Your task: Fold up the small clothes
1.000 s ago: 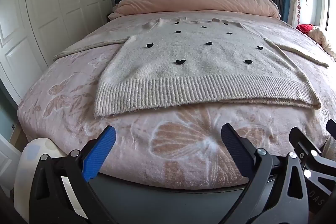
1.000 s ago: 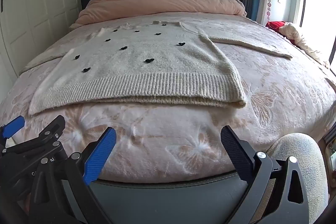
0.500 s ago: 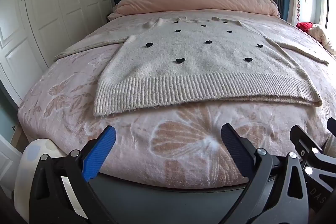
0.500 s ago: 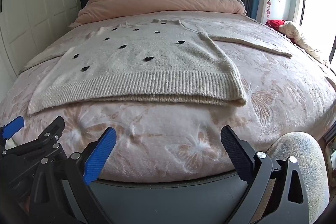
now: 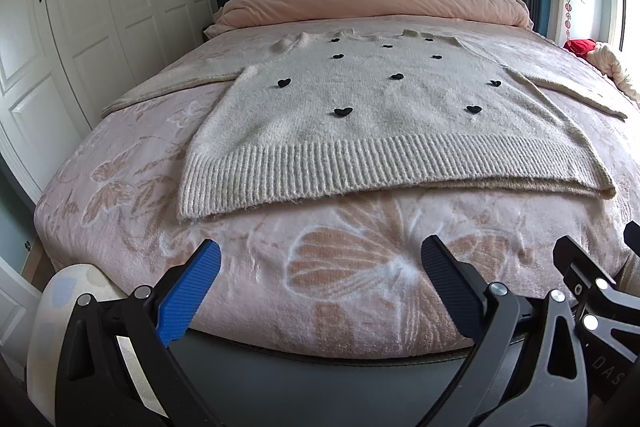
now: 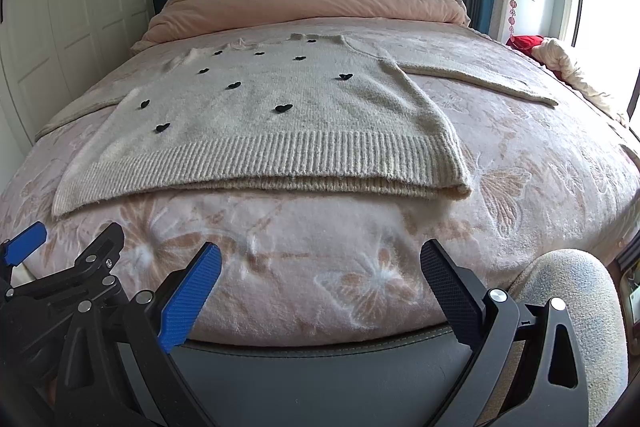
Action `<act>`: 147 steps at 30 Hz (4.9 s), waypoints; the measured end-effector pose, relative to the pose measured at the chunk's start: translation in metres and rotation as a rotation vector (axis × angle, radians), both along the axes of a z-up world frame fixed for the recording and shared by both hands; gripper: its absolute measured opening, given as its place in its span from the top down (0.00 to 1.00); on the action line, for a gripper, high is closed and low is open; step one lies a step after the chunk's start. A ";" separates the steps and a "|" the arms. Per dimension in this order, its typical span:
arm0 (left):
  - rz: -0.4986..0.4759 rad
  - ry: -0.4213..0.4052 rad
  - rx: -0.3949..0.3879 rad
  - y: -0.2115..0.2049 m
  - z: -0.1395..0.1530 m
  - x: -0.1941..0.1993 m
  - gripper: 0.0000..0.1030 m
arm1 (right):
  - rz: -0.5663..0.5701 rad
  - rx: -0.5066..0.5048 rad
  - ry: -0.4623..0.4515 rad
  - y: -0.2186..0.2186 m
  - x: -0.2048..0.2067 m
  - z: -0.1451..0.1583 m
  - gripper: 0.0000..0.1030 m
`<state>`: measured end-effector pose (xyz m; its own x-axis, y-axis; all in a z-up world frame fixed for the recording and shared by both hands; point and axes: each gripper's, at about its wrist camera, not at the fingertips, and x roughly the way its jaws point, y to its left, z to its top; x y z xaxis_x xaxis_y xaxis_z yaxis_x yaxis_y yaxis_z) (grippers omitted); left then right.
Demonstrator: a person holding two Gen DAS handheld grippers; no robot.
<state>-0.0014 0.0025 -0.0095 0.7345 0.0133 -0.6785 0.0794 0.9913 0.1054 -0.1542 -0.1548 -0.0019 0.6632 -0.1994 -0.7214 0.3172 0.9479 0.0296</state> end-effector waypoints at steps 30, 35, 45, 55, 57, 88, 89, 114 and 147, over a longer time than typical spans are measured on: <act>0.000 0.001 0.006 -0.001 -0.002 0.001 0.05 | 0.000 0.000 0.002 0.000 0.001 0.000 0.05; 0.000 0.001 0.006 -0.001 -0.002 0.001 0.05 | 0.001 0.000 0.003 0.000 0.000 0.000 0.05; 0.000 0.001 0.006 -0.001 -0.003 0.001 0.05 | 0.001 0.002 0.005 0.000 0.001 0.000 0.05; 0.002 0.008 0.009 0.000 -0.005 0.001 0.05 | 0.006 0.009 0.016 0.001 0.001 -0.005 0.05; 0.004 0.012 0.009 0.001 -0.007 0.001 0.05 | 0.007 0.010 0.020 0.002 0.001 -0.005 0.05; -0.095 0.047 -0.002 -0.050 0.046 0.134 0.05 | -0.572 0.290 -0.006 -0.484 0.168 -0.017 0.19; -0.093 0.060 -0.010 -0.052 0.043 0.139 0.05 | -0.595 0.330 -0.014 -0.495 0.171 -0.025 0.19; 0.037 0.114 -0.286 0.018 0.061 0.221 0.05 | 0.503 0.379 -0.183 -0.118 0.411 0.094 0.68; 0.078 0.237 -0.517 0.016 -0.029 0.408 0.88 | 0.054 0.370 0.018 -0.250 0.350 -0.017 0.70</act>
